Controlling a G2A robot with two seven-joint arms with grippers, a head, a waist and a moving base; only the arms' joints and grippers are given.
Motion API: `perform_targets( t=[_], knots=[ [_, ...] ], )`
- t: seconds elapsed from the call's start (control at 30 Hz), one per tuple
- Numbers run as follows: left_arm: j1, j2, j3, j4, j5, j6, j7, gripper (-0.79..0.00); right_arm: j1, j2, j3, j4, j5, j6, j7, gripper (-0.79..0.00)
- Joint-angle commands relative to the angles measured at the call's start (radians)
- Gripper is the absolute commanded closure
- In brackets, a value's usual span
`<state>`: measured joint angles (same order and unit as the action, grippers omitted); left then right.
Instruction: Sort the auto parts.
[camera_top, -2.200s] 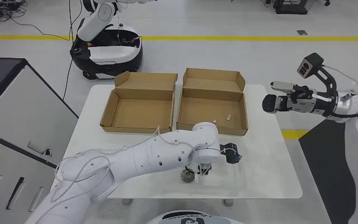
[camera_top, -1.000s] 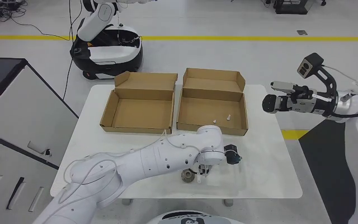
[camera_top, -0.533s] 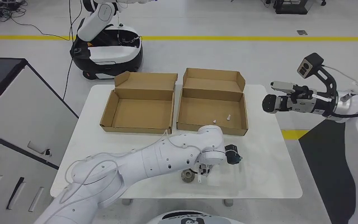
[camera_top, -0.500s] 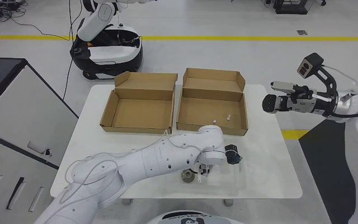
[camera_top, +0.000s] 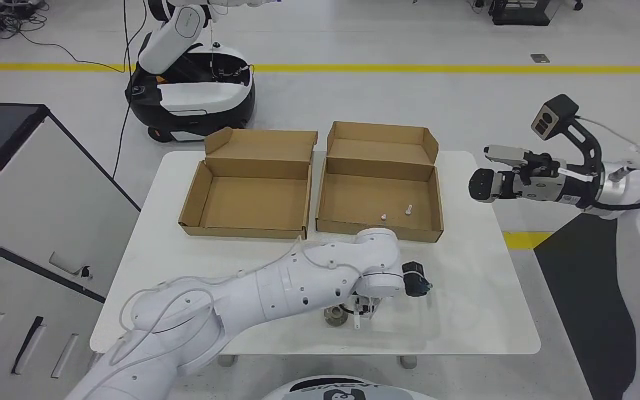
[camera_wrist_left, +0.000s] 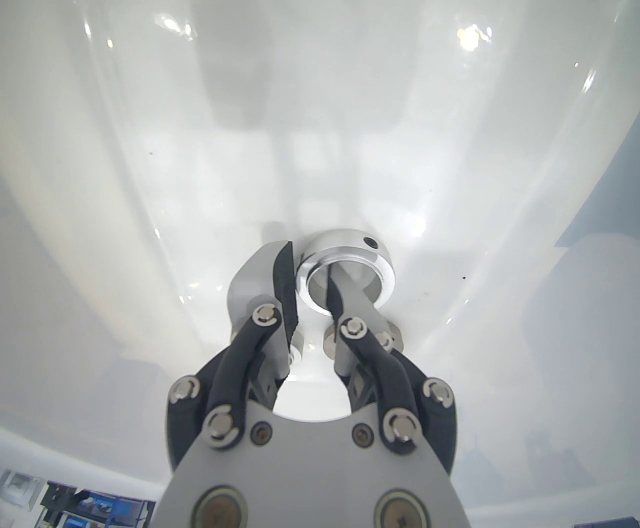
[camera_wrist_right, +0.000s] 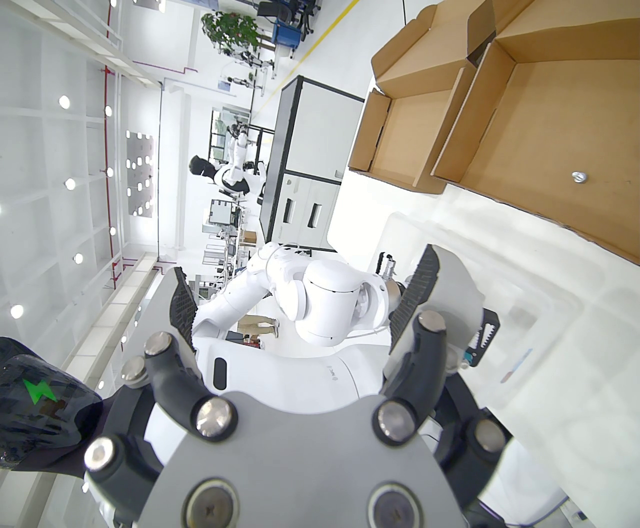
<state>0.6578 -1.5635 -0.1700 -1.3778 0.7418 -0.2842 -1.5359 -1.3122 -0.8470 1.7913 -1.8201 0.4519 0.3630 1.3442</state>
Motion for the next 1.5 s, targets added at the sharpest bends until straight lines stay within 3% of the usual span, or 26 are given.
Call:
perform_targets(
  t=[0.0, 0.27, 0.47, 0.97, 1.13, 1.47],
  knots=[
    [-0.001, -0.001, 0.000, -0.002, 0.002, 0.000, 0.000, 0.000, 0.000, 0.000, 0.000, 0.000, 0.000, 0.000, 0.000, -0.785],
    [-0.031, 0.009, -0.001, -0.027, -0.034, 0.000, 0.000, 0.000, 0.000, 0.000, 0.000, 0.000, 0.000, 0.000, 0.000, -0.785],
    [-0.080, 0.040, -0.015, -0.081, -0.082, 0.021, 0.000, 0.000, 0.000, 0.000, 0.000, 0.000, 0.000, 0.000, 0.000, -0.785],
    [-0.212, 0.215, -0.098, -0.385, -0.210, 0.151, 0.000, 0.000, 0.000, 0.000, 0.000, 0.000, 0.000, 0.000, 0.000, -0.785],
    [-0.151, 0.276, -0.202, -0.459, -0.262, 0.151, 0.039, 0.000, 0.000, 0.000, 0.000, 0.000, 0.000, 0.000, 0.000, -0.785],
    [0.149, 0.400, -0.461, -0.517, -0.343, -0.021, 0.295, 0.000, 0.000, 0.000, 0.000, 0.000, 0.000, 0.000, 0.000, -0.785]
  ],
)
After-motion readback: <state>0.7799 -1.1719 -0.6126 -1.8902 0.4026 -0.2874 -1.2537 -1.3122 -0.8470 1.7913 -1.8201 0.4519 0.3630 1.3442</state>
